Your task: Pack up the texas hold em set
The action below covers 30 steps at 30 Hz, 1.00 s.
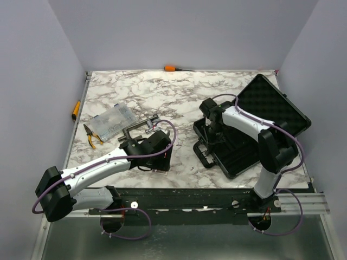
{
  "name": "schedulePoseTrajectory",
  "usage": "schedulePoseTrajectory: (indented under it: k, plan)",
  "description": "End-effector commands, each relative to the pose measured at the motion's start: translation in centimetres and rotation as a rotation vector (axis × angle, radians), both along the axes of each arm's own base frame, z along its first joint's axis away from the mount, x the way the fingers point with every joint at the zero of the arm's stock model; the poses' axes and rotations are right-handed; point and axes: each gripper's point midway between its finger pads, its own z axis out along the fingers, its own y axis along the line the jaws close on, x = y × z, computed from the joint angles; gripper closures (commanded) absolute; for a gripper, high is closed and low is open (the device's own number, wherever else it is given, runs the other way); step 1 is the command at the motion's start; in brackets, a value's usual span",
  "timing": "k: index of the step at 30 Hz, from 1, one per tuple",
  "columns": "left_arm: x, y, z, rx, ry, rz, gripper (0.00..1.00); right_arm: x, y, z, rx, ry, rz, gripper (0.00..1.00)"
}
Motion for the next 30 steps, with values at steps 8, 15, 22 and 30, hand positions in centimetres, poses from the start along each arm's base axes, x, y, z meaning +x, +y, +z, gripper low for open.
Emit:
schedulePoseTrajectory:
  k: [8,15,22,30]
  plan:
    - [0.8,-0.3,2.0,-0.046,-0.022,-0.009,0.56,5.5,6.8,-2.1,0.119,-0.076,-0.003,0.97]
    - [0.9,0.0,2.4,-0.054,-0.026,-0.003,0.56,8.0,10.2,-2.5,0.190,-0.064,-0.044,0.97]
    - [0.8,0.2,2.7,-0.064,-0.030,-0.004,0.56,9.8,10.5,-1.2,0.149,-0.091,-0.082,0.89]
    - [0.8,0.1,3.5,-0.087,-0.040,0.008,0.57,11.0,10.9,2.8,0.164,-0.148,-0.077,0.51]
